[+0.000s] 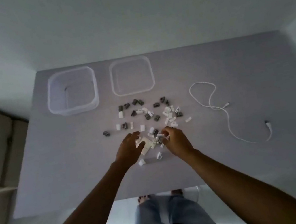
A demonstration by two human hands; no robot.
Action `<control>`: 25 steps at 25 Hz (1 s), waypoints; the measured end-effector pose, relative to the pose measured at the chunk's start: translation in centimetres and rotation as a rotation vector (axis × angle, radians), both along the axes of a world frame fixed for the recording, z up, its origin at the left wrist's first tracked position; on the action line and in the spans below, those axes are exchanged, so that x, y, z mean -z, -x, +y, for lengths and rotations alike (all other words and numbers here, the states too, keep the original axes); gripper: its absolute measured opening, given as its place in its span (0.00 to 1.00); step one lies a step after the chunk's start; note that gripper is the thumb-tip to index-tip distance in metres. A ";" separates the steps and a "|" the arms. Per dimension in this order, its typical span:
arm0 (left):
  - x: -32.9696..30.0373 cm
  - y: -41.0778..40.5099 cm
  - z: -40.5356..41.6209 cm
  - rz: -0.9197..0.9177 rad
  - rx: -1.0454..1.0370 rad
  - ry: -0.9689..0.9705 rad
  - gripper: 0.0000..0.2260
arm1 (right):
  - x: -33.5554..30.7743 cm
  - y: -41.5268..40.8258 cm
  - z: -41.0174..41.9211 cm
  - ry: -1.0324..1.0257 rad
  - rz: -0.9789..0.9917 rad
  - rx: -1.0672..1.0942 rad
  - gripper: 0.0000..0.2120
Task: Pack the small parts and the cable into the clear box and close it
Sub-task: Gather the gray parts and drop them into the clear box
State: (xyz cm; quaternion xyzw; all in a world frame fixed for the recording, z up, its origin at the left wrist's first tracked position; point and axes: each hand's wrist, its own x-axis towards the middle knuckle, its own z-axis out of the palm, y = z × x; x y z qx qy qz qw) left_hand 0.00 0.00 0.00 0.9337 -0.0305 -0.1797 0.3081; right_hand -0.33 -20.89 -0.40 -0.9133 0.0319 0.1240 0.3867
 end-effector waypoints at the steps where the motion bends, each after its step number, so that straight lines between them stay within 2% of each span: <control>1: 0.4 -0.4 -0.1 0.000 -0.018 -0.018 0.21 | 0.5 -0.2 0.0 0.035 0.035 -0.011 0.08; 6: 2.1 -1.9 -0.7 0.034 -0.086 -0.079 0.18 | 3.3 -0.5 1.7 0.171 0.031 -0.031 0.06; 9: 3.4 -3.0 -1.0 -0.018 -0.068 -0.064 0.14 | 5.0 -0.6 2.1 0.222 -0.015 -0.021 0.06; 18: 5.0 -4.9 0.8 0.001 0.020 -0.019 0.06 | 5.8 0.0 2.3 0.167 -0.096 0.108 0.05; 21: 5.2 -5.2 1.2 0.026 0.023 0.025 0.05 | 5.7 -0.3 2.3 0.130 -0.132 0.098 0.13; 25: 4.9 -6.0 1.5 0.153 -0.125 0.149 0.11 | 5.5 -1.9 2.9 0.163 -0.091 0.096 0.20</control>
